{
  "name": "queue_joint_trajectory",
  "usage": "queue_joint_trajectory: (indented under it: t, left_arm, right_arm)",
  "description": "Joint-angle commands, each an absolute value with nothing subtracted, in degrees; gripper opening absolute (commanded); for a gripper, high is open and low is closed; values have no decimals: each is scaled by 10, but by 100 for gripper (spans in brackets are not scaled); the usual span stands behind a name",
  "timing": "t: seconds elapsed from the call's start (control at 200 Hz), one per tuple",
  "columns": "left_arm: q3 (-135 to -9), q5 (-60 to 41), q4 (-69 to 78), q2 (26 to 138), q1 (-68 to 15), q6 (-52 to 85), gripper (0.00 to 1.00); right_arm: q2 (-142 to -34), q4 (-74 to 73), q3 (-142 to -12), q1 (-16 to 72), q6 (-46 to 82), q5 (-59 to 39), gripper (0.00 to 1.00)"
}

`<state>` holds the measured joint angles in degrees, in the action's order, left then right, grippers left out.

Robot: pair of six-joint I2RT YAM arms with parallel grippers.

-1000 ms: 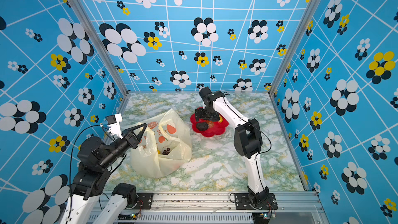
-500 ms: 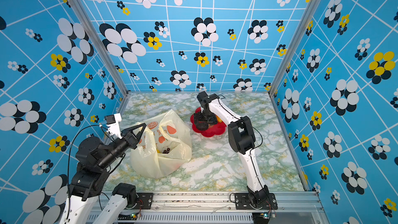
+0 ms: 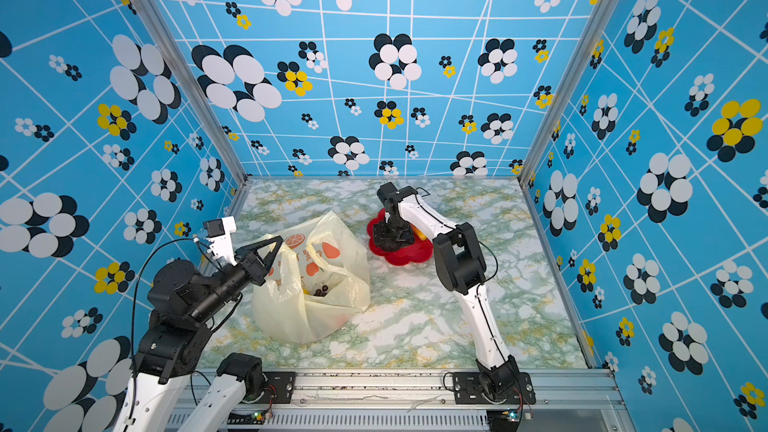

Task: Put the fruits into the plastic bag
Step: 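Lower the right gripper onto a dark textured fruit on the plate, then close the right gripper on the dark fruit and lift it, then carry the dark fruit with the right gripper into the bag mouth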

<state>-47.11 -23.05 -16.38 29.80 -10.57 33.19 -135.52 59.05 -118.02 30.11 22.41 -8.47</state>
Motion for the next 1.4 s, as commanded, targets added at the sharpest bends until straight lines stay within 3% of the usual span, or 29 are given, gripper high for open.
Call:
queue_joint_trajectory:
  t: [0.0,0.145,0.555,0.87,1.125,1.395]
  left_arm:
    - [-488,-224,-156,301,-104,327,0]
    - [-489,-224,-153,302,-104,330,0]
    - [-484,-235,-137,303,-104,348,0]
    - [-474,-247,-97,312,-104,384,0]
    - [-475,-248,-94,301,-105,394,0]
    - [-470,-249,-103,276,-105,387,0]
  right_arm:
    - [-1346,583,-1177,302,232,-85,73]
    - [-1311,568,-1153,301,237,-78,65]
    - [-1117,489,-1033,296,251,-74,61]
    - [-947,419,-1030,355,194,-180,60]
    - [-955,414,-1074,459,200,-249,57]
    - [-1045,416,-1126,534,224,-274,56]
